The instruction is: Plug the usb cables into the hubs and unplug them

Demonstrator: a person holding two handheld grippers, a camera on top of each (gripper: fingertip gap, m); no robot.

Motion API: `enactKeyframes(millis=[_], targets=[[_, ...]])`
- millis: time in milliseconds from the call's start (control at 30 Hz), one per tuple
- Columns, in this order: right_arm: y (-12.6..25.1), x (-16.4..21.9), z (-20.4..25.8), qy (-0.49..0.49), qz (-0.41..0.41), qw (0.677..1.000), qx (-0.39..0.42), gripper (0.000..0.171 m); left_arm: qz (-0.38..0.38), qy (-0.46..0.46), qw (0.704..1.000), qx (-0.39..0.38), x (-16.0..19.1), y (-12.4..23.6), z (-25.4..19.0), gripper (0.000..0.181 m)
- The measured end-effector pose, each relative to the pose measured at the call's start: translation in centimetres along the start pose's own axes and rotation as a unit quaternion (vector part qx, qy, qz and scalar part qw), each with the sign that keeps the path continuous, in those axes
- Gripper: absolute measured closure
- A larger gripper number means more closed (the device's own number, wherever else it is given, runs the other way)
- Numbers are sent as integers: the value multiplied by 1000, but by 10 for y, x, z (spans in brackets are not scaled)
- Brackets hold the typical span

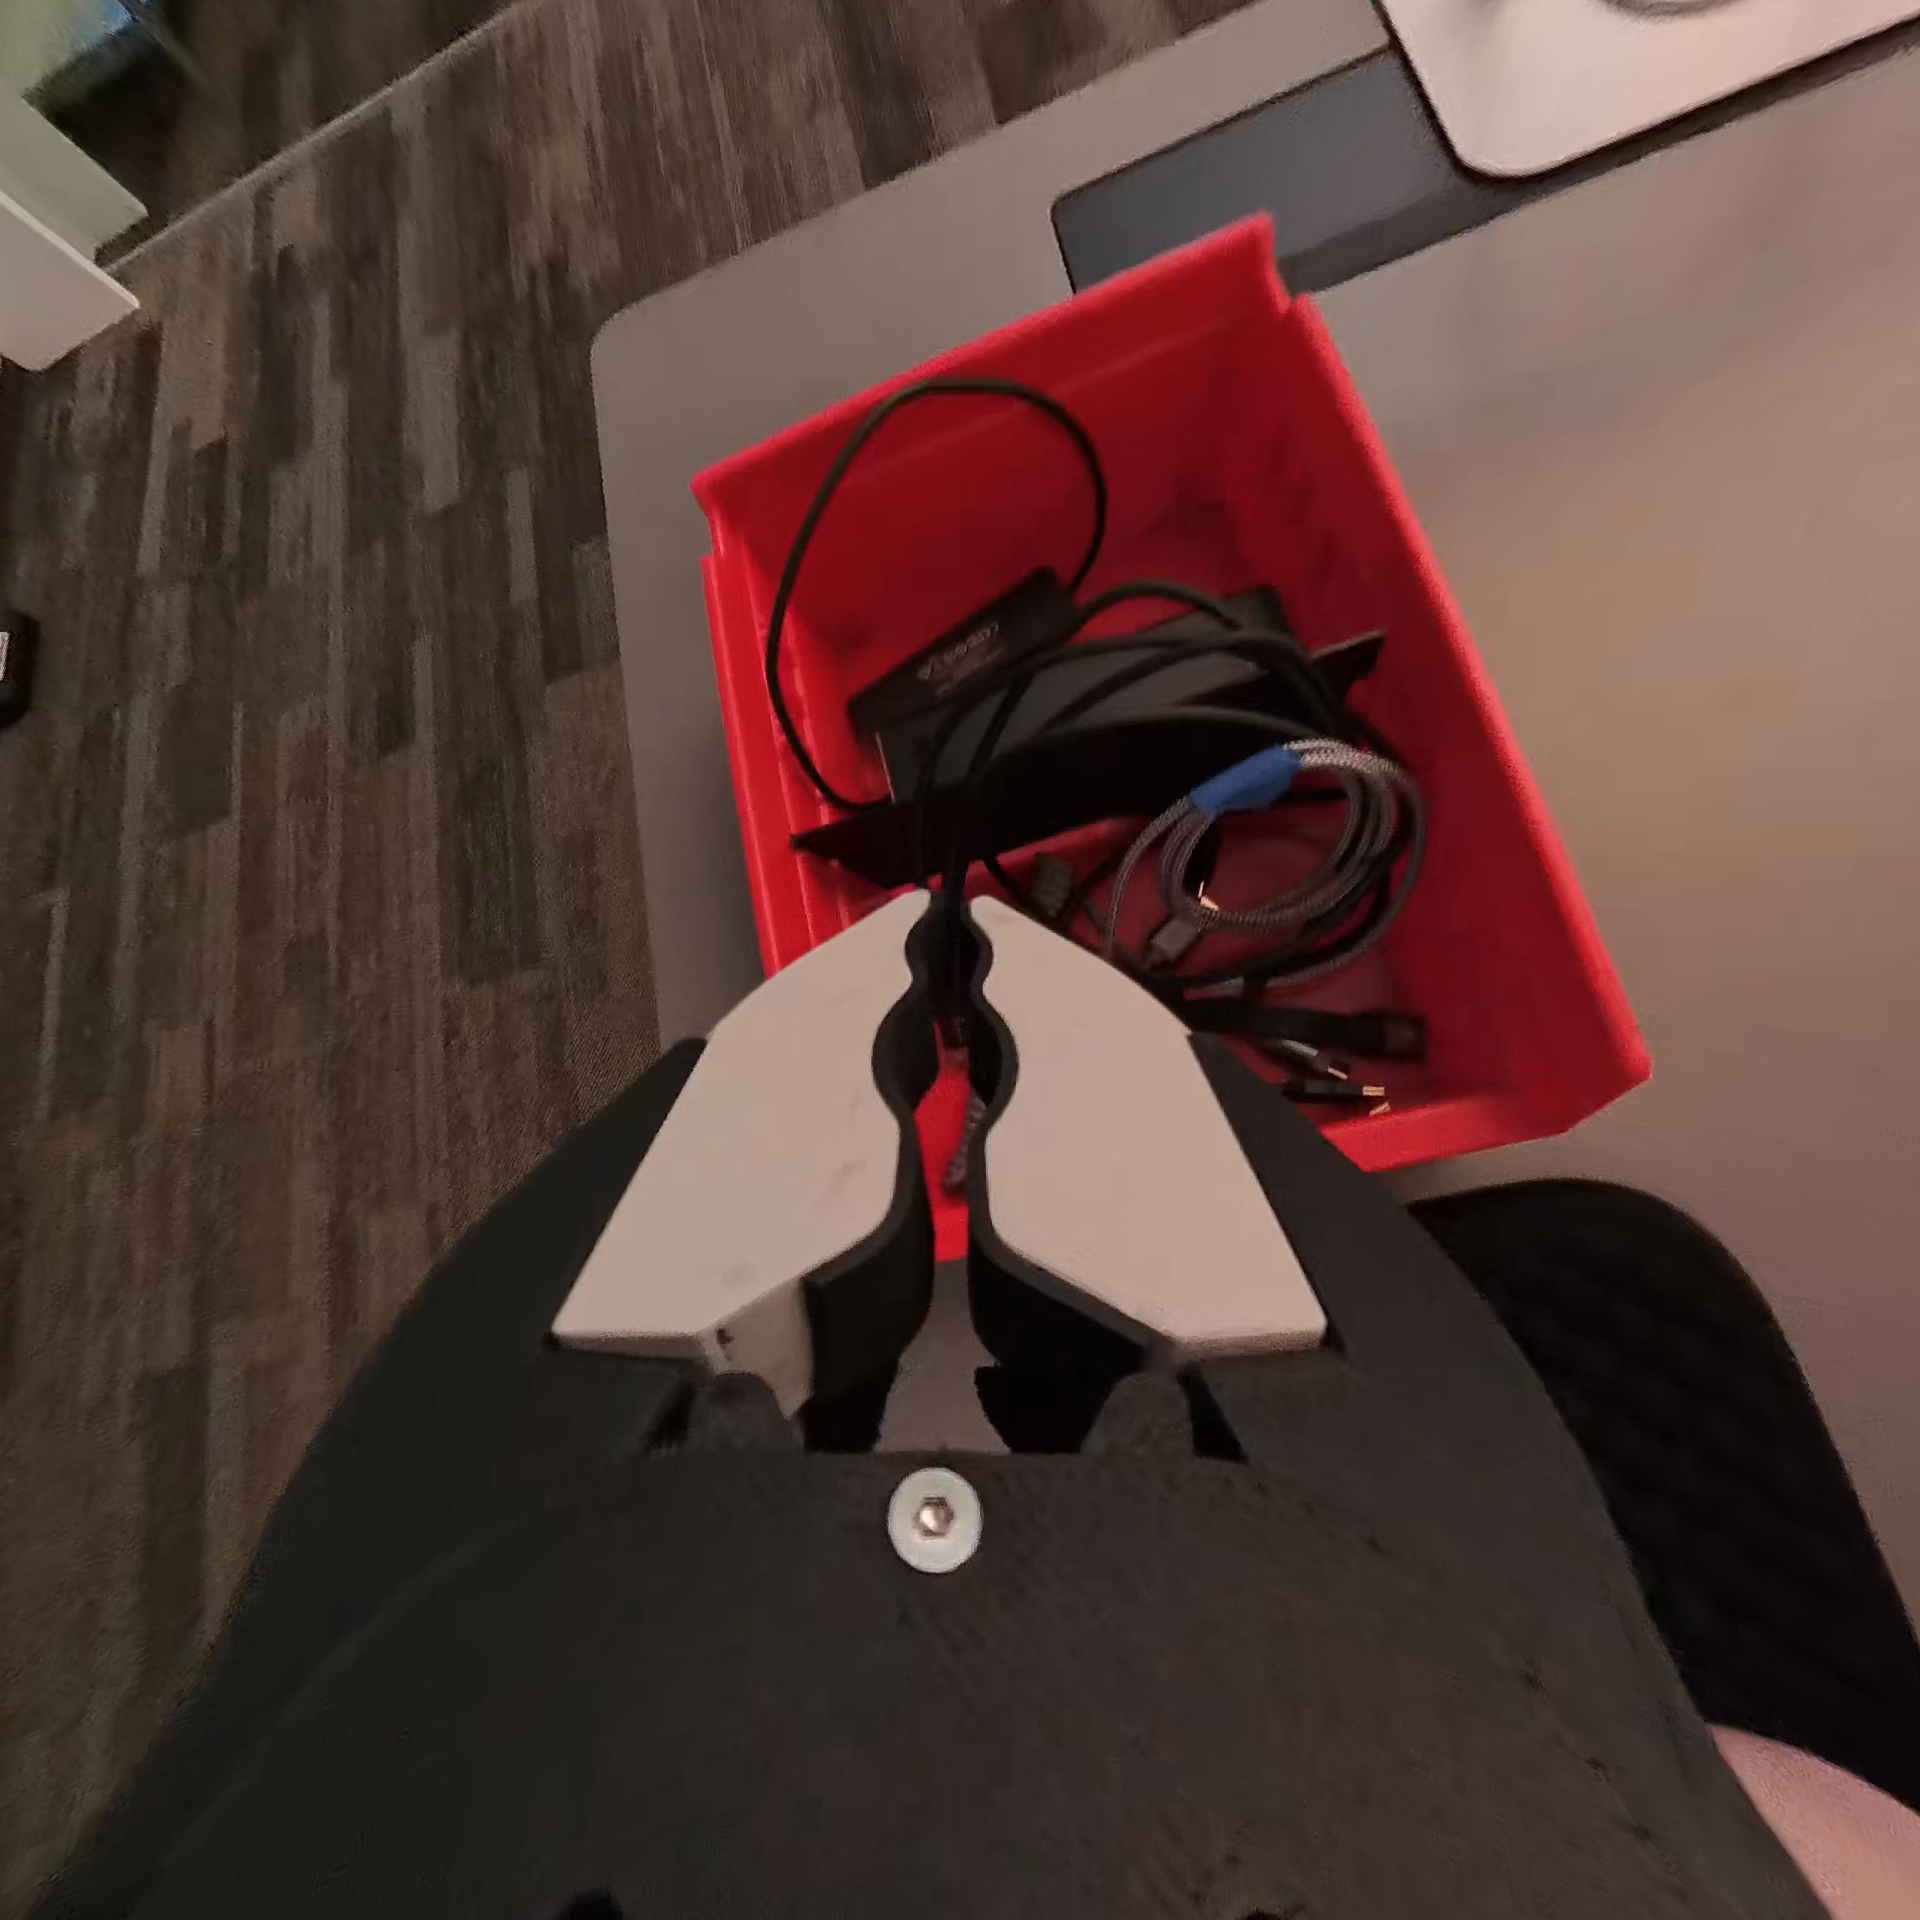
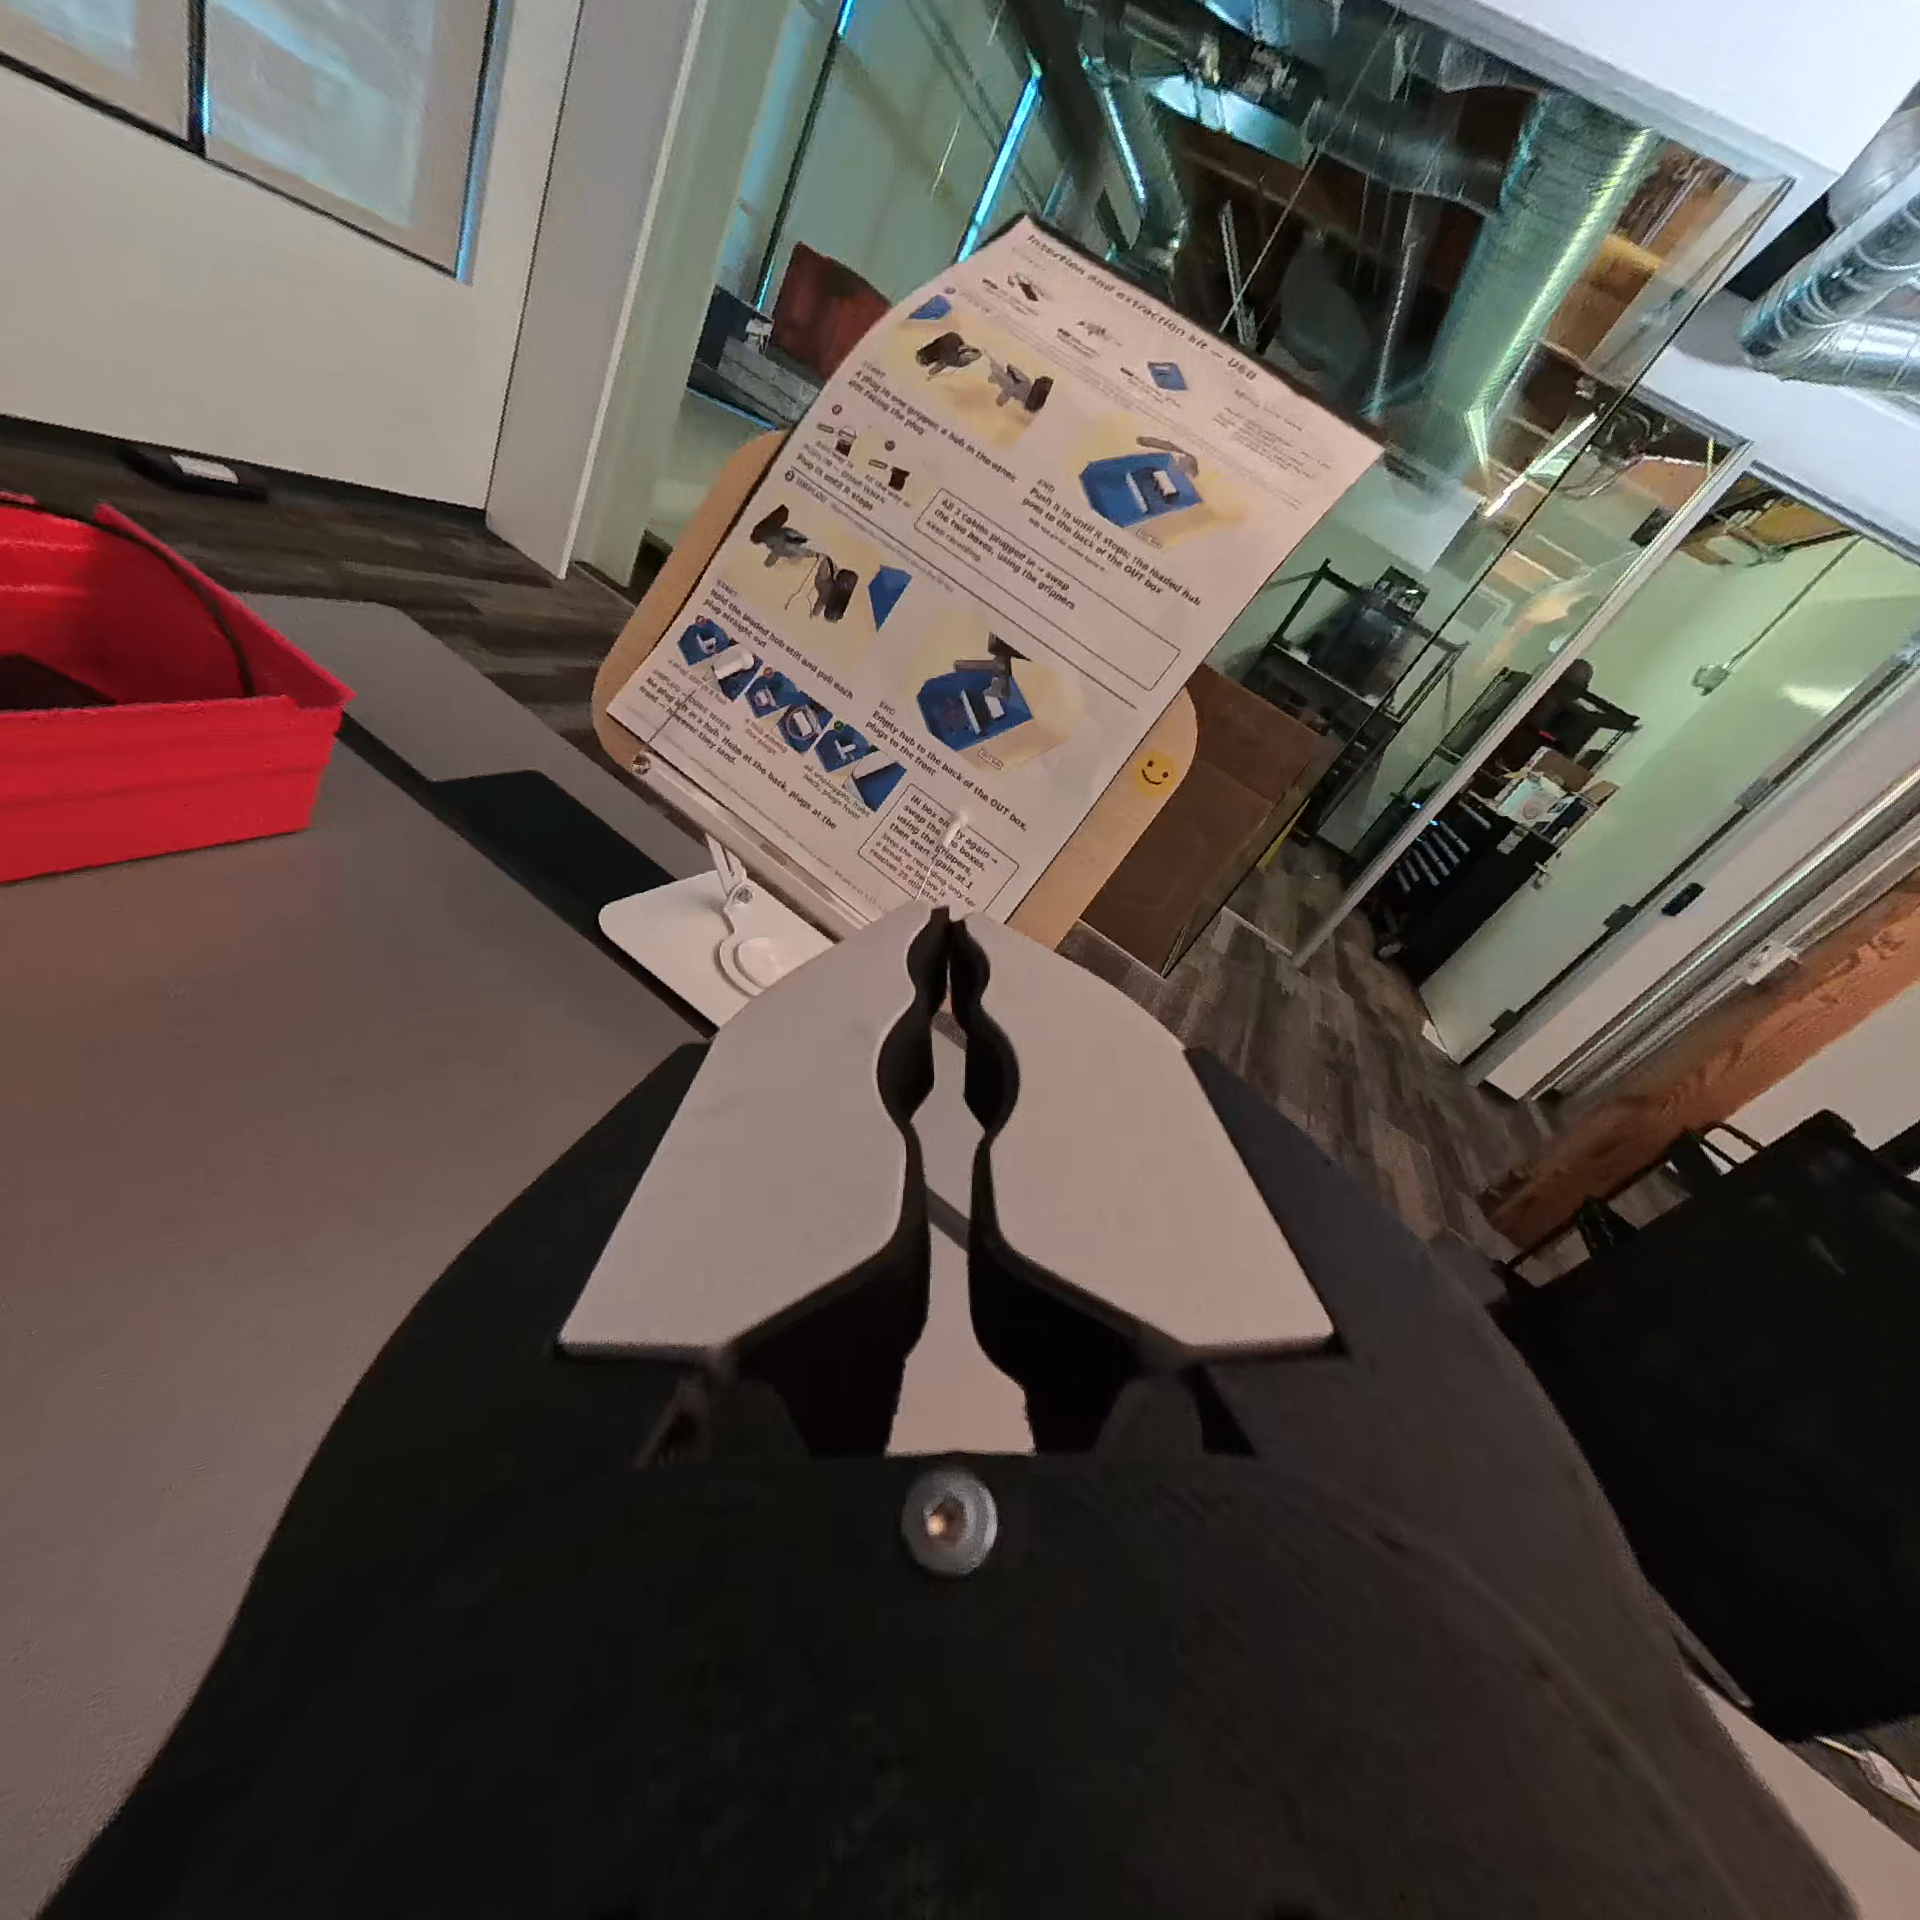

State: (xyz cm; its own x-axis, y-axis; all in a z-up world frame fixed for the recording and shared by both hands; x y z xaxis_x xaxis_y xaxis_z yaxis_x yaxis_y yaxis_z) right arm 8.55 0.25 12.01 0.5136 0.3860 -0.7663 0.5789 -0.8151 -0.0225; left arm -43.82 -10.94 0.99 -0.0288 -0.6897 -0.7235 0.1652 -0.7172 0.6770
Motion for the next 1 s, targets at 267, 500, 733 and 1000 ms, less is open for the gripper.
enactKeyframes(millis=[267, 500, 733, 1000], targets=[[25, -9, -15, 25, 14, 999, 27, 171, -20, -16, 1000, -1, -4, 9, -4, 181], [17, 16, -28, 75, 103, 986, 106, 171, -51, -42, 997, -43, -22, 17, -13, 181], [8, 63, -49, 42, 200, 966, 160, 171, -91, -98, 989, -67, -44, 27, -41, 181], [22, 78, -74, 28, 221, 951, 216, 171, -146, -127, 979, -67, -60, 45, -67, 181]])
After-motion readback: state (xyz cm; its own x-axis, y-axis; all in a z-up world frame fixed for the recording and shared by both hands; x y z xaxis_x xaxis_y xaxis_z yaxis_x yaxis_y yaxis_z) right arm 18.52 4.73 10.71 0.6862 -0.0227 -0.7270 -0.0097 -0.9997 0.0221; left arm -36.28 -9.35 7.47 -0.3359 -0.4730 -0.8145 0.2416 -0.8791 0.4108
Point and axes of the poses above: each gripper's, where its closed fingertips meet, y back along the fingers, x out of its underside, z = x × y across the jaws, the point moved 2 cm from there along y, back along the fingers, and after that the axes turned 12 degrees about y, right-handed, at the moved point
